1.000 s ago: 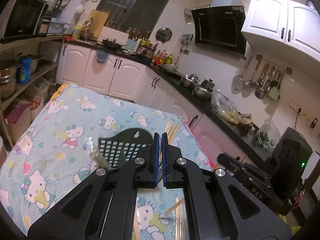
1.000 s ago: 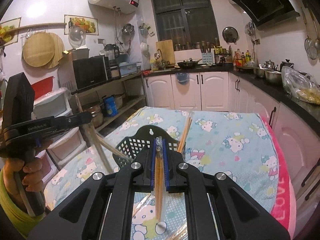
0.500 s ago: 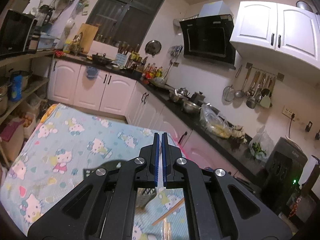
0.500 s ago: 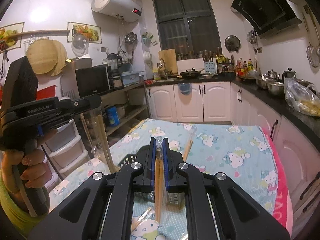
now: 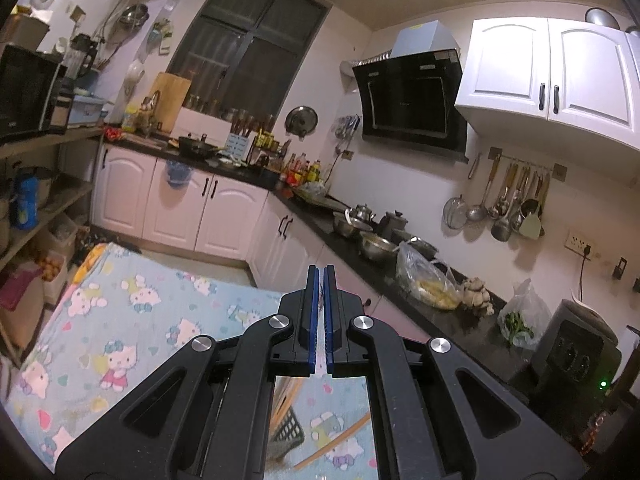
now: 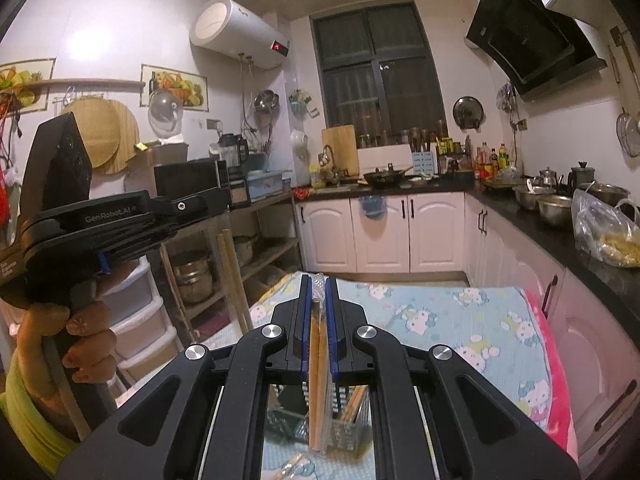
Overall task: Organize utensils
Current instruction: 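Lower the chopsticks into the holder slots and open both tools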
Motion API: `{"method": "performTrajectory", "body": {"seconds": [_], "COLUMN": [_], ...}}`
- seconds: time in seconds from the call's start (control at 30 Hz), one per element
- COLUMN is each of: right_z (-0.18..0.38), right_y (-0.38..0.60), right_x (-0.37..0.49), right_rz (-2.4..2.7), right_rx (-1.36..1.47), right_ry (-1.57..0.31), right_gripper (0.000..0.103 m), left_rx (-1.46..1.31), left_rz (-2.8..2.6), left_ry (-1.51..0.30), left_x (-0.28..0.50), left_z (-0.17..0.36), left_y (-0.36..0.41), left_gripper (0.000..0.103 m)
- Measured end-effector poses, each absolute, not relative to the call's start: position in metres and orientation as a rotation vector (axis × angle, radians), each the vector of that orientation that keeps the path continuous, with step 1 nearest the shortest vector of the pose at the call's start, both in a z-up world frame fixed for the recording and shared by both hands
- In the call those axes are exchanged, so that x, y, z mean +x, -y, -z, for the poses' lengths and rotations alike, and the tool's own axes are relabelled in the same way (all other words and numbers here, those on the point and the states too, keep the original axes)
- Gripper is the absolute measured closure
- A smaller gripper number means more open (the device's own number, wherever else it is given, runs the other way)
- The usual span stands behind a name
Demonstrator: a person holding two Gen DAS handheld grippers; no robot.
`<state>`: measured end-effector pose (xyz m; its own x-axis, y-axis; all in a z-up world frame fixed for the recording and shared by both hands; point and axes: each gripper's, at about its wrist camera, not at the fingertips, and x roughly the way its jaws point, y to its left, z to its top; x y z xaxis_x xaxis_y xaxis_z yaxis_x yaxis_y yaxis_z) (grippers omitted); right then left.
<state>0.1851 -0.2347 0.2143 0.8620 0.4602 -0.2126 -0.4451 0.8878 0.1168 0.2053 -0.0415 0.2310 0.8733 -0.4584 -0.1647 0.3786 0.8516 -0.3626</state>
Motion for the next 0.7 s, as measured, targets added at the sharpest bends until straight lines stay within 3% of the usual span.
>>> {"method": "performTrajectory", "body": {"seconds": [0.7], "right_z": [-0.231], "right_y": [0.246], "right_x": [0.217], "right_rz": [-0.412], "right_rx": [0.118], "right_ry": [-0.175], "right_gripper": [0.096], "left_rx": [-0.354], "left_rz": [0.393], "left_ry": [-0.22], "left_x": [0.242], "left_z": [-0.211], "left_y": [0.05], "left_gripper": [0.103]}}
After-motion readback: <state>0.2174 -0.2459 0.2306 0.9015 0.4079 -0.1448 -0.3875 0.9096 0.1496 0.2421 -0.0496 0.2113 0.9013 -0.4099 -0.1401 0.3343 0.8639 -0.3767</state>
